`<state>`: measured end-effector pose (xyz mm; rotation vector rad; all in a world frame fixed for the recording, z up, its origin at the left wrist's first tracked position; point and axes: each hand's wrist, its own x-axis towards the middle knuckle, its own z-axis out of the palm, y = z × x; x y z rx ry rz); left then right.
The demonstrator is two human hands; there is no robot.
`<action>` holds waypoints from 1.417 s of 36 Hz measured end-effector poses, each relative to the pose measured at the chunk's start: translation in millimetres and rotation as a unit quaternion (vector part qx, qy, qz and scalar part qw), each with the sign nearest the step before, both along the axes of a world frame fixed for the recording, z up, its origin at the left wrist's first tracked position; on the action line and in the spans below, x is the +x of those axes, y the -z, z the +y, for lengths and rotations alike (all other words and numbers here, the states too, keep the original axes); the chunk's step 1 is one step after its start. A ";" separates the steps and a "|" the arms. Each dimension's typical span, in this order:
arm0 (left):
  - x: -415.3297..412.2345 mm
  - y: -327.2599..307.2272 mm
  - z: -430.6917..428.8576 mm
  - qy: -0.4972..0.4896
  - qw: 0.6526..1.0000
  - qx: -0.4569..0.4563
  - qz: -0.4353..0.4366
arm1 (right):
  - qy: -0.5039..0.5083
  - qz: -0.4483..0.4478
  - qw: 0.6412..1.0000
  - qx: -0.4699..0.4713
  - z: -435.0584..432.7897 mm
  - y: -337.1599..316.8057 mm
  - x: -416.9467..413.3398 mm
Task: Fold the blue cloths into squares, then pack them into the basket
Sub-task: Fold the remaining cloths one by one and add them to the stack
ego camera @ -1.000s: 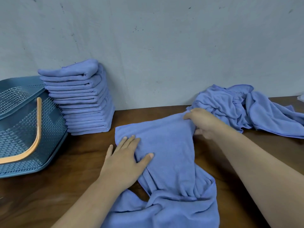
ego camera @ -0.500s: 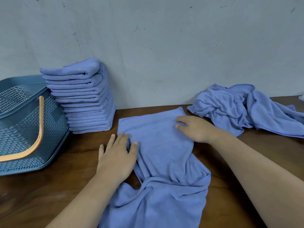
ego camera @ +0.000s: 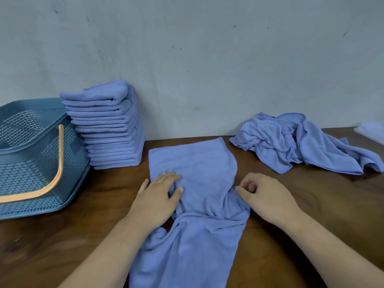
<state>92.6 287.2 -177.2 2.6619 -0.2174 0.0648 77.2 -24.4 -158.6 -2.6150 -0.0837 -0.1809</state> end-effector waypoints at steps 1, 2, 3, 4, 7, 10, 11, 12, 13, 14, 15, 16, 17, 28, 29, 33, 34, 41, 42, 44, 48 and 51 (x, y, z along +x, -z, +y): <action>0.8 -0.1 -1.0 -0.001 1.000 0.003 0.006 | -0.010 -0.002 1.000 -0.010 -0.7 -0.3 -4.0; 1.6 0.2 -1.7 0.000 1.000 0.006 0.010 | -0.015 -0.005 1.000 -0.020 -0.2 0.0 -6.0; 2.1 0.0 -2.0 0.002 1.000 0.011 0.013 | -0.011 -0.005 1.000 -0.019 0.7 -0.2 -7.6; 2.3 0.0 -2.1 0.006 1.000 0.017 0.016 | -0.005 -0.001 1.000 -0.011 1.1 0.1 -8.8; 3.4 -1.1 4.5 0.008 0.999 0.031 0.029 | 0.040 0.014 0.999 0.006 -1.7 -2.4 -15.6; 8.8 -3.6 20.0 -0.003 0.998 0.041 0.038 | 0.092 0.024 0.995 0.024 -12.1 -3.2 -28.8; 10.2 -3.2 25.0 -0.009 0.999 0.039 0.036 | 0.105 0.025 0.994 0.030 -15.1 -2.6 -34.3; 11.3 -2.1 29.0 -0.015 0.999 0.035 0.032 | 0.114 0.022 0.993 0.036 -17.7 -0.9 -39.2; 11.9 -0.9 31.1 -0.022 0.999 0.030 0.026 | 0.120 0.018 0.992 0.037 -19.2 0.7 -43.5; 12.7 0.7 31.2 -0.031 0.999 0.021 0.015 | 0.125 0.010 0.992 0.032 -20.0 2.9 -46.7; 13.5 1.9 30.3 -0.042 0.999 0.009 0.000 | 0.126 -0.003 0.992 0.021 -20.1 5.1 -48.4; 13.4 1.9 28.6 -0.050 0.998 -0.005 -0.023 | 0.125 -0.024 0.992 0.011 -19.5 7.0 -48.6; 13.6 2.0 27.2 -0.053 0.997 -0.020 -0.053 | 0.119 -0.048 0.992 0.008 -19.0 8.9 -47.8; -59.9 -11.2 50.4 -0.029 0.989 -0.132 -0.054 | -0.066 -0.166 0.983 -0.051 -10.8 16.5 -65.7; -69.3 -10.7 54.3 -0.020 0.993 -0.099 -0.053 | -0.067 -0.169 0.982 -0.057 -10.5 16.1 -66.1; -96.9 -12.3 59.5 0.011 0.999 0.014 -0.036 | -0.068 -0.169 0.981 -0.071 -9.4 12.8 -65.3; -101.5 -14.9 57.9 0.014 0.999 0.016 -0.028 | -0.065 -0.169 0.981 -0.073 -8.1 11.5 -66.3; -143.4 -58.4 4.0 0.021 0.976 -0.216 -0.004 | -0.018 -0.048 0.961 0.272 25.8 -16.7 -117.9; -149.5 -68.5 -10.1 0.043 0.972 -0.230 0.004 | -0.007 -0.008 0.949 0.314 30.7 -23.3 -125.9; -160.7 -82.1 -37.4 0.088 0.969 -0.230 0.022 | 0.015 0.062 0.928 0.367 33.6 -36.0 -139.2; -184.7 -92.4 -80.4 0.191 0.960 -0.194 0.072 | 0.009 0.220 0.857 0.466 25.7 -60.4 -158.4; -191.7 -96.1 -92.2 0.239 0.944 -0.200 0.104 | -0.014 0.245 0.859 0.450 18.3 -65.1 -169.2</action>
